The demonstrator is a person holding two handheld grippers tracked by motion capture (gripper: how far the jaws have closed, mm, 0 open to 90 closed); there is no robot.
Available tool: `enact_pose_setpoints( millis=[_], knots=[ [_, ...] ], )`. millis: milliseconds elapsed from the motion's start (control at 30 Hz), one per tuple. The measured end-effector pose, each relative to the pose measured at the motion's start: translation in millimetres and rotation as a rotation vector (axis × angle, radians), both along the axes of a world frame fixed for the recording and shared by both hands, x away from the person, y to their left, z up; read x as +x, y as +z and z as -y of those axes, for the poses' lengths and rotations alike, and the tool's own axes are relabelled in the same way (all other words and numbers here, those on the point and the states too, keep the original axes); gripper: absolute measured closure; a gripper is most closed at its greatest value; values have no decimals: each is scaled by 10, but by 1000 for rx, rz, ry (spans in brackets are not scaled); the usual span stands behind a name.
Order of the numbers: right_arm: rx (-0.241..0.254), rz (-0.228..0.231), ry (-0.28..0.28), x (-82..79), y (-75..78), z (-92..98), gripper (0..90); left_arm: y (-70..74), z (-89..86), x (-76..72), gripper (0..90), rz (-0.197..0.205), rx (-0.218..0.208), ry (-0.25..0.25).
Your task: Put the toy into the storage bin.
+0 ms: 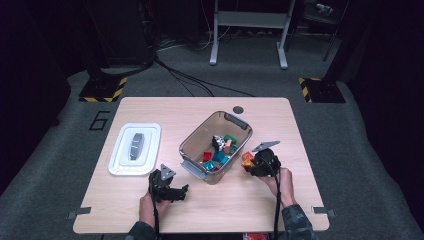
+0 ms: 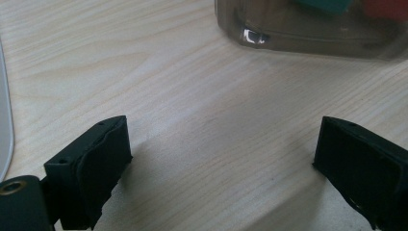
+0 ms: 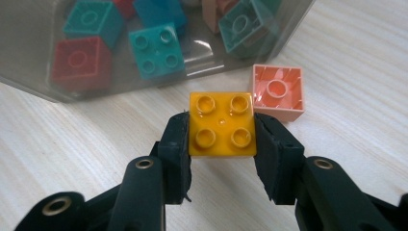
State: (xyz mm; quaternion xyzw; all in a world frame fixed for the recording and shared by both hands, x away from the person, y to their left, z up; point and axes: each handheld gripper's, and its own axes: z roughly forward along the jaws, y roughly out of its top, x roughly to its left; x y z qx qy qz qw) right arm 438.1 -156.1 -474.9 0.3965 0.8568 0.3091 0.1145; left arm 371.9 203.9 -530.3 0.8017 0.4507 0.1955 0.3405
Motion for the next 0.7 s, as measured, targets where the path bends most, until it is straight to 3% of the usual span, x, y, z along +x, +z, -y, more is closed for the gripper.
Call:
enact_pose_setpoints(
  millis=[400,700],
  knots=[
    [30,30,-28,-42,261,149,589,1,0,-2,54,-3,0,0],
    [39,58,-43,-31,557,242,589,1,0,-1,54,-2,0,0]
  ],
)
